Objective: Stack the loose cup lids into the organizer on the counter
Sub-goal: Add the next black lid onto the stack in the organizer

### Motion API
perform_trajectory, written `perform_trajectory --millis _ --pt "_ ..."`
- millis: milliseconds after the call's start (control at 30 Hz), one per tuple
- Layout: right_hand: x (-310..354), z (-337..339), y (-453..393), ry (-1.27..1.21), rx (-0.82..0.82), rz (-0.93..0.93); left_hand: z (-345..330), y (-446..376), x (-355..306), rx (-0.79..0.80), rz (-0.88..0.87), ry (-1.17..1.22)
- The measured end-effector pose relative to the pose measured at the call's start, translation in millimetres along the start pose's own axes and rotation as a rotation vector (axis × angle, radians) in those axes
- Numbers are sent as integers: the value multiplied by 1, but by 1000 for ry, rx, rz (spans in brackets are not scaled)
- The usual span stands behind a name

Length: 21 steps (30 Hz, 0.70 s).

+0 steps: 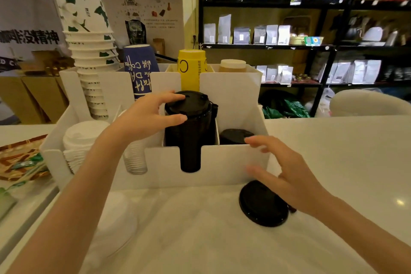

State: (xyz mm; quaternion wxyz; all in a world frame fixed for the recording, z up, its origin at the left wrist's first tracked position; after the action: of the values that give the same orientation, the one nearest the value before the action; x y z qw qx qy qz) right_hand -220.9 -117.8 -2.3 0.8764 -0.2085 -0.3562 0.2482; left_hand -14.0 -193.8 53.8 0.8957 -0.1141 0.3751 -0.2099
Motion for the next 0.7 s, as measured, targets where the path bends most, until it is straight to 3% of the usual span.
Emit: perform_trajectory --millis 200,433,600,700 --pt "-54 -24 58 248 240 -235 -5 6 -29 -41 -61 -256" --pt "-65 -29 72 331 253 -239 -49 28 -93 -11 -345 -171" --pt "-66 -29 74 294 243 -246 -107 42 -108 168 -436 -50" --pt "-67 -27 75 273 258 -257 -146 48 -97 296 -397 -8"
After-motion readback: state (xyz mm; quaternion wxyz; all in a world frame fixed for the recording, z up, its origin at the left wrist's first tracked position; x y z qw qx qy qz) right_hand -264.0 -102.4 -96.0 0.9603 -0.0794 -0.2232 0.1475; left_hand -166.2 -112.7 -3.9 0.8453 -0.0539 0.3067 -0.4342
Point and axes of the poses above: each hand's wrist, its own y-axis away from the middle knuckle, its own z-axis out of the back of the hand, x = y × z, the point moved 10 cm from there along -y, towards the middle knuckle, and after that the axes turned 3 degrees about y, right-handed, at the moved point
